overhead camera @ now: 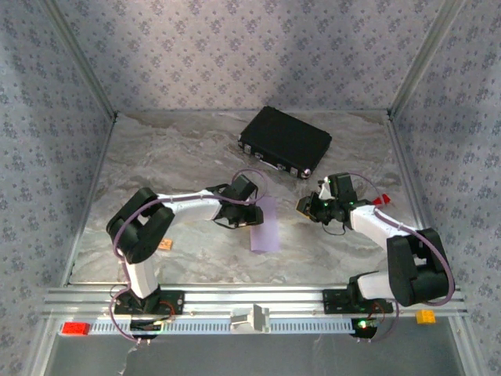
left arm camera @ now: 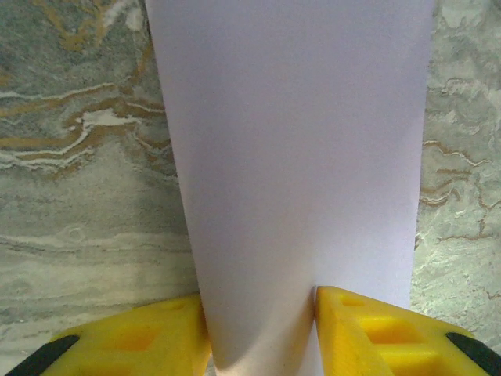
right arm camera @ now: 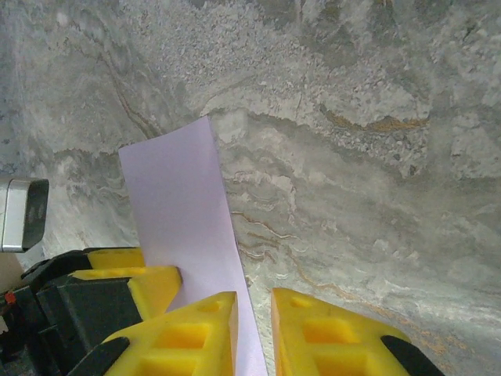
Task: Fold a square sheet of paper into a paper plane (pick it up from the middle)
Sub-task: Hold the square sheet of paper at the center of the table.
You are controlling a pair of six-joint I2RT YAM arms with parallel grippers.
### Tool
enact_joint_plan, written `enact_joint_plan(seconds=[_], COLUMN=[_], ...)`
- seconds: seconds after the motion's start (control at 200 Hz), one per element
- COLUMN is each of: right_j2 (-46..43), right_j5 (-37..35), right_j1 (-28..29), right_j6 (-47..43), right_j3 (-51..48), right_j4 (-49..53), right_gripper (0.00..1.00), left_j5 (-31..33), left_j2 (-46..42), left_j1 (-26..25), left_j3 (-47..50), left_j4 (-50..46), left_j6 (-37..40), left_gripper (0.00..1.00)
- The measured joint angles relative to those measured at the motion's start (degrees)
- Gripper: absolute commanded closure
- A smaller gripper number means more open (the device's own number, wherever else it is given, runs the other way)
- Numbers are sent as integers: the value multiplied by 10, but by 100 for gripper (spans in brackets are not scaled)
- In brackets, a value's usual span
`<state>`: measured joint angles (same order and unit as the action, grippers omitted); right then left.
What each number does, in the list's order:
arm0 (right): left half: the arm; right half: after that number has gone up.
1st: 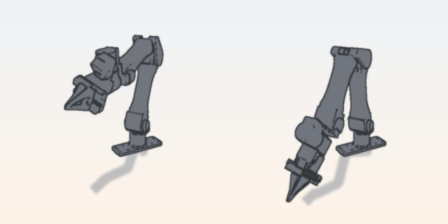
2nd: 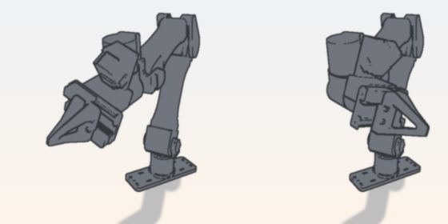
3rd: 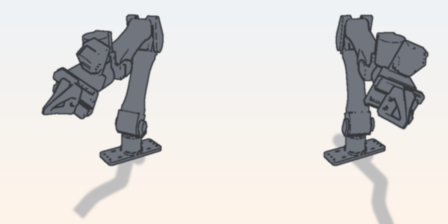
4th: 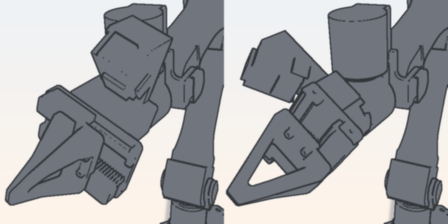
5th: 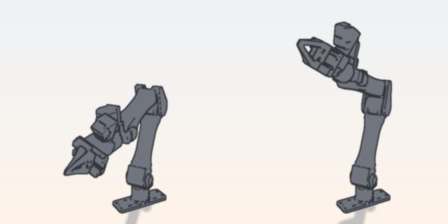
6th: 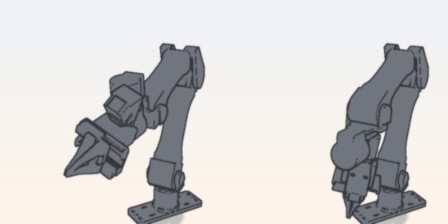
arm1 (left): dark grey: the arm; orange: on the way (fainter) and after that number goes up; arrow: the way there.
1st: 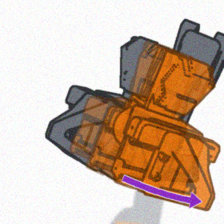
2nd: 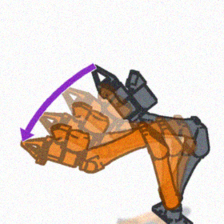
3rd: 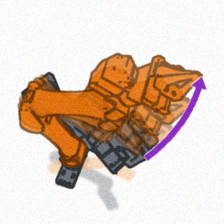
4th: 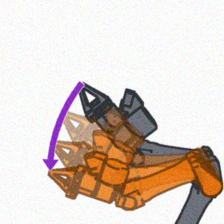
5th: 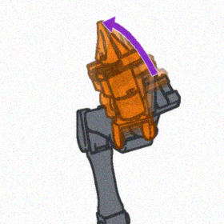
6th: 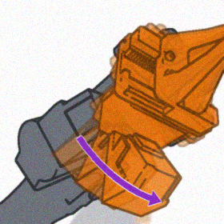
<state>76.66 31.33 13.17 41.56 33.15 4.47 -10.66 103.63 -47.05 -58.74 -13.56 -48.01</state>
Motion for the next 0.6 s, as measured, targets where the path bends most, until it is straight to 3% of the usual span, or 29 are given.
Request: enact_joint_plan(seconds=[0.44,0.6], right_j2=[8,24], right_j5=[7,13], right_j1=[17,42], right_j6=[5,5], right_j3=[0,2], right_j4=[-14,-21], right_gripper=[81,89], left_j5=[0,0], left_j2=[3,3], left_j1=[0,0], left_j3=[-5,-5], left_j4=[-6,-7], left_j6=[1,1], left_gripper=[59,59])
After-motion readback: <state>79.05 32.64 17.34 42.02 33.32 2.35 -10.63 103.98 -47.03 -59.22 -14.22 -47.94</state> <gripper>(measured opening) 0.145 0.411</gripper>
